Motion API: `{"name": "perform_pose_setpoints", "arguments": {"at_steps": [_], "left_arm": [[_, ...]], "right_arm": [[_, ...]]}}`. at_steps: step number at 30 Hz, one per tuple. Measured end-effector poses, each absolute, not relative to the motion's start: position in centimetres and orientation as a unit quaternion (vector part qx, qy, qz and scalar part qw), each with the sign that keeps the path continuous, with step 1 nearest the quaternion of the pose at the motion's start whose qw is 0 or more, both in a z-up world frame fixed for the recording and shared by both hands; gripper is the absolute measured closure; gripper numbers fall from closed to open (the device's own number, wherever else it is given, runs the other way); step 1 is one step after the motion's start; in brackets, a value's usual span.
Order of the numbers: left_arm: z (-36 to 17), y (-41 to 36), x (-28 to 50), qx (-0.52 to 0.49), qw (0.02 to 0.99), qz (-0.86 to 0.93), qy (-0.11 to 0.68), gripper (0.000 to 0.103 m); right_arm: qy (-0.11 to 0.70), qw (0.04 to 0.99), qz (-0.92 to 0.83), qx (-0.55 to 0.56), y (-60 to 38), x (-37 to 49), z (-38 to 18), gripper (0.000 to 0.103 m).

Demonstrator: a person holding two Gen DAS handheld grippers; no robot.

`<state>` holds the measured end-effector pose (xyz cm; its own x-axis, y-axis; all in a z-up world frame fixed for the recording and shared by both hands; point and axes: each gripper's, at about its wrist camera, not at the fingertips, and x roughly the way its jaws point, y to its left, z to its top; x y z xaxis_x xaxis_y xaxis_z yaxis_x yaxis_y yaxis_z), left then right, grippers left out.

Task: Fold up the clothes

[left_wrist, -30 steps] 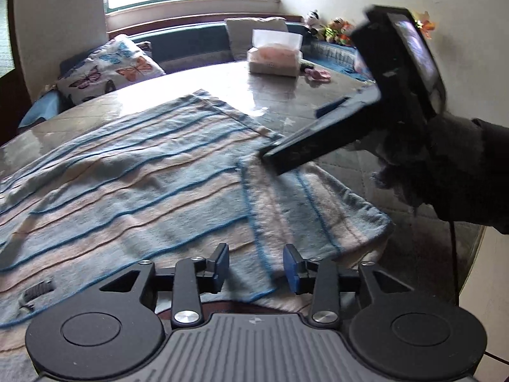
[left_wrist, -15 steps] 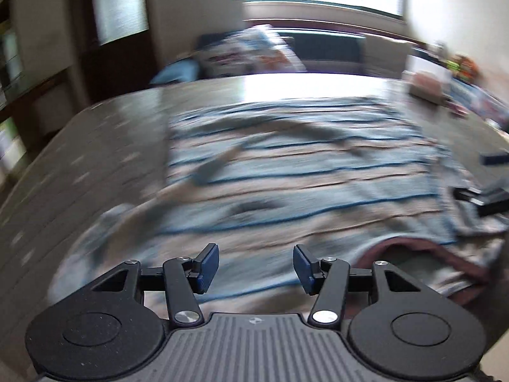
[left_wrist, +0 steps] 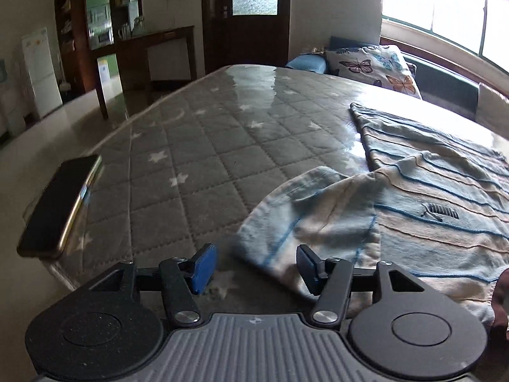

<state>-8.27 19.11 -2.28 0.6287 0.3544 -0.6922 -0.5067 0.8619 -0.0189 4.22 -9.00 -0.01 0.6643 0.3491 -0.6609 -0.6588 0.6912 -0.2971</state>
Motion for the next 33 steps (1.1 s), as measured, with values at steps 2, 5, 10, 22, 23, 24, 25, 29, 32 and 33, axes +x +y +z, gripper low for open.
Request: {"name": "perform_pose_setpoints", "arguments": {"at_steps": [2,5,10,22,23,24,25,29,32,33], "left_arm": [[-2.4,19.5,-8.5,-0.116,0.898,0.232,0.355,0.044],[-2.4,19.9,-8.9,-0.129,0.902,0.218,0.35,0.047],[-2.3,20.3,-9.5,-0.148,0.907,0.199,0.341,0.057],[-2.5,20.5,-9.5,-0.163,0.914,0.164,0.334,0.088],[-2.5,20.6,-9.5,-0.167,0.914,0.162,0.333,0.094],[-2.4,20.6,-9.5,-0.172,0.915,0.159,0.329,0.097],[-2.2,20.6,-9.6,-0.173,0.917,0.156,0.323,0.098],[-0.4,19.8,-10.0,-0.173,0.933,0.13,0.287,0.1],[1.1,18.6,-10.0,-0.167,0.946,0.097,0.261,0.1],[1.5,18.0,-9.9,-0.165,0.949,0.082,0.255,0.1]], "right_arm": [[0.287,0.864,0.31,-0.275,-7.0,3.6,-0.1,0.0],[0.285,0.85,0.339,-0.285,-4.1,2.8,-0.4,0.0],[0.281,0.83,0.383,-0.295,0.0,1.4,-0.8,0.0],[0.288,0.801,0.44,-0.285,6.8,-0.5,-2.0,0.0],[0.291,0.799,0.443,-0.284,7.0,-0.6,-2.2,0.0],[0.294,0.797,0.446,-0.282,7.2,-0.7,-2.3,0.0],[0.294,0.796,0.448,-0.281,7.4,-0.9,-2.5,0.0],[0.29,0.794,0.453,-0.284,7.4,-1.5,-2.4,0.0],[0.29,0.8,0.446,-0.276,6.3,-1.2,-1.7,0.0],[0.288,0.805,0.441,-0.275,5.7,-1.0,-1.4,0.0]]}}
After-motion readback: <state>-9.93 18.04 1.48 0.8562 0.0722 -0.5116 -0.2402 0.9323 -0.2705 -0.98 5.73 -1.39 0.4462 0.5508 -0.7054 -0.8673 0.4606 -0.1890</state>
